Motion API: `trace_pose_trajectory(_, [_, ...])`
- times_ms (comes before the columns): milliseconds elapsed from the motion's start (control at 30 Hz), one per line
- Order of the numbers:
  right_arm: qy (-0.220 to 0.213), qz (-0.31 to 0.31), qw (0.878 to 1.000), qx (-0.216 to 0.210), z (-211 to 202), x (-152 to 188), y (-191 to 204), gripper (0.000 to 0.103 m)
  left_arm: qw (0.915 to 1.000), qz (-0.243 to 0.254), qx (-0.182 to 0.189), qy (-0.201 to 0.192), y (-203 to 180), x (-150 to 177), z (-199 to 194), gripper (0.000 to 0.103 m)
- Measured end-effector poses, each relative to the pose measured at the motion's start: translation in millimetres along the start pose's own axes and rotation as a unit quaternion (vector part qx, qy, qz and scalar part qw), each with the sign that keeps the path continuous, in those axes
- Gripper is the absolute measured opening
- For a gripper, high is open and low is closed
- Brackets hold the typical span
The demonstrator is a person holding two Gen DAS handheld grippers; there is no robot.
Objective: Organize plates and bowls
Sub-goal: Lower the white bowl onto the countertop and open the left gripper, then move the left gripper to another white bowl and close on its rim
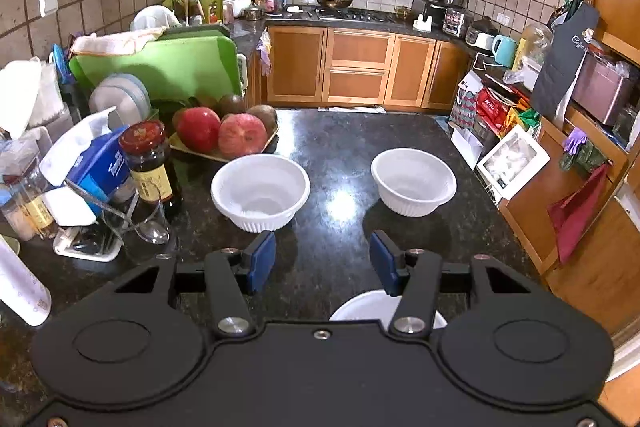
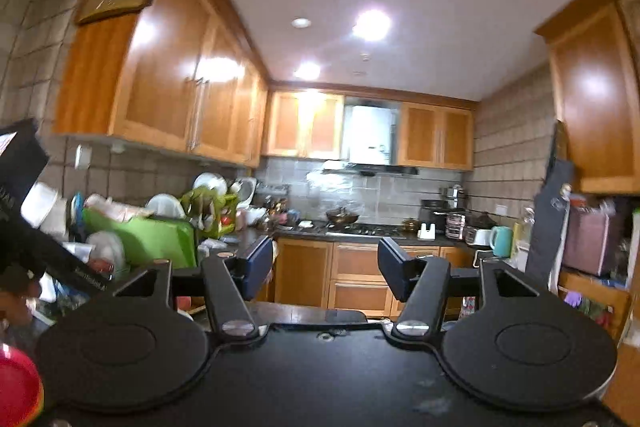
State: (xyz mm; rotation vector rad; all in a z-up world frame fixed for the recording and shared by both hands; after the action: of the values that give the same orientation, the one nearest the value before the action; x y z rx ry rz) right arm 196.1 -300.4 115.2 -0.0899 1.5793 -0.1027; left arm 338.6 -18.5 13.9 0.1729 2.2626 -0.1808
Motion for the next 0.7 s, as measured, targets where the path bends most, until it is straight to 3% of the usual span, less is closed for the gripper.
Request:
trace_pose_trajectory(133, [-0.021,-0.047,0.998,0.047,3,-13,-15,0.072,0.9998,0.011,0.015,0.007,-8,-5,3,0.059])
trace_pose_trajectory(300, [-0.046,-0.100,0.991,0.073,20,-22,-31,0.069,0.9993,0.022,0.030,0.005,-22,-16,8,0.065])
trace_pose_trajectory(367, [-0.032,-0.116,0.990,0.076,36,-21,-37,0.069,0.9988,0.024,0.043,0.000,-27,-23,12,0.070])
trace_pose_trajectory(533, [0.080,-0.117,0.990,-0.004,93,2,-45,0.069,0.9984,0.039,0.040,-0.005,-37,-40,26,0.075])
trace_pose_trajectory(700, [0.200,-0.072,0.974,-0.071,155,42,-45,0.065,0.9983,0.049,0.029,0.013,-50,-52,50,0.074])
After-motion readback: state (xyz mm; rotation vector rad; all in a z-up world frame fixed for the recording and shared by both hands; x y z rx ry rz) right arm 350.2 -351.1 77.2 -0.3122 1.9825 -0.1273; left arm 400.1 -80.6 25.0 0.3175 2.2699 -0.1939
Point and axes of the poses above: each gripper's, at about its wrist camera, not at the fingertips, and z roughly the way its jaws point, y to its left, x to its underside, the point moved 8 cm from there along z, roughly the way its jaws point, and after that the axes turned 1 degree about -z, right-handed, at the moved point
